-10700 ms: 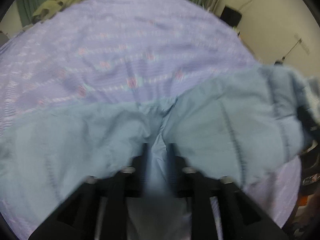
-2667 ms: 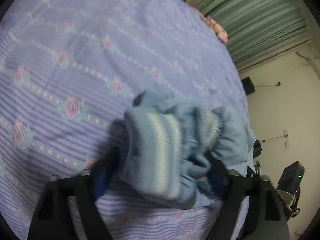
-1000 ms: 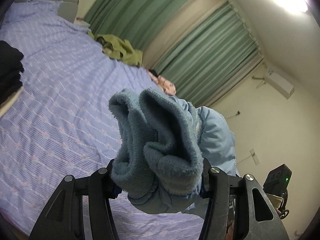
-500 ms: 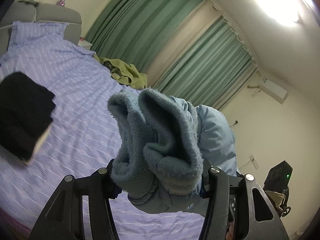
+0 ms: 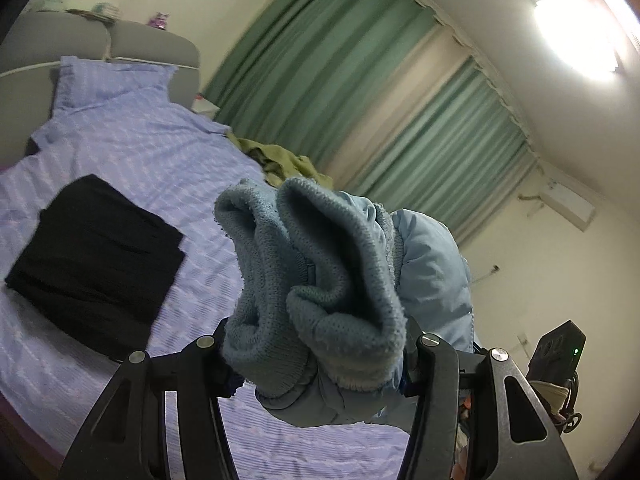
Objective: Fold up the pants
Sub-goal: 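Lift the bundle with both tools and carry it toward the black garment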
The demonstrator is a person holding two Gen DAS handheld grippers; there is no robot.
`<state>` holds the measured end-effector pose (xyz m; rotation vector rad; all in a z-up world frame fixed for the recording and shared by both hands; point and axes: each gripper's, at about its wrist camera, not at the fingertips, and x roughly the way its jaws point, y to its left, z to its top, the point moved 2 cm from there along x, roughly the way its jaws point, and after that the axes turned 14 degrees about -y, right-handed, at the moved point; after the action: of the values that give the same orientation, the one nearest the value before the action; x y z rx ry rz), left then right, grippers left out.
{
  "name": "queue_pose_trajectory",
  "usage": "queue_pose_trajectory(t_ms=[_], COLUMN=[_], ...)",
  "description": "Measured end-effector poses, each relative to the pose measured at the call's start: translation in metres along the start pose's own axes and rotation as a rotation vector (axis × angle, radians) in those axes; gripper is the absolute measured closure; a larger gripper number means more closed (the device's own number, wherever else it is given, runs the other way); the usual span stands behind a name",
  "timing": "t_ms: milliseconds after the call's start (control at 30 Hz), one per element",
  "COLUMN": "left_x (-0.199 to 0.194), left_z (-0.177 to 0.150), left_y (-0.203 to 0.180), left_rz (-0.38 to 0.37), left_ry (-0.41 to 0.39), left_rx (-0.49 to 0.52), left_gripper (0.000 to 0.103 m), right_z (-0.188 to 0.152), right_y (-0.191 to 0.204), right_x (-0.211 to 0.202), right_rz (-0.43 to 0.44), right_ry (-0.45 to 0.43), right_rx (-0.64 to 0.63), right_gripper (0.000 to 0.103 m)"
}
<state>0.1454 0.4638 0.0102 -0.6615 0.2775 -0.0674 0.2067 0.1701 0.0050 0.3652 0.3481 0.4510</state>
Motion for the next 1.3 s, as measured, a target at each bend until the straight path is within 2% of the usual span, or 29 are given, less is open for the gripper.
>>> queue_pose_trajectory(t_ms=[200, 433, 667, 867, 1100, 1300], left_x=[-0.008, -0.005, 0.023, 0.061, 0.105, 0.138], left_z=[0.013, 0.048, 0.124, 0.169, 0.178, 0.148], left_y=[0.039, 0.092, 0.155, 0.215, 0.283, 0.327], left_rz=[0.066, 0.063, 0.035, 0.01, 0.058, 0.095], left_ry=[-0.03, -0.026, 0.058, 0.132, 0.236, 0.325], left_rx=[-0.025, -0.039, -0.001, 0.01, -0.006, -0.027], left_gripper=[0.049, 0.049, 0.049, 0.049, 0.049, 0.049], right_z=[-0.012, -0.03, -0.041, -0.051, -0.075, -0.118], right_y=[0.023, 0.065, 0.121, 0.163, 0.187, 0.173], right_x=[0.034, 0.074, 0.131, 0.187, 0.255, 0.3], right_rz=[0.061, 0.076, 0.046, 0.012, -0.015, -0.067], right_ry=[0.058, 0.085, 0.086, 0.091, 0.158, 0.269], right_rx=[-0.009, -0.024, 0.036, 0.03, 0.01, 0.003], right_gripper=[0.06, 0.06, 0.06, 0.06, 0.061, 0.061])
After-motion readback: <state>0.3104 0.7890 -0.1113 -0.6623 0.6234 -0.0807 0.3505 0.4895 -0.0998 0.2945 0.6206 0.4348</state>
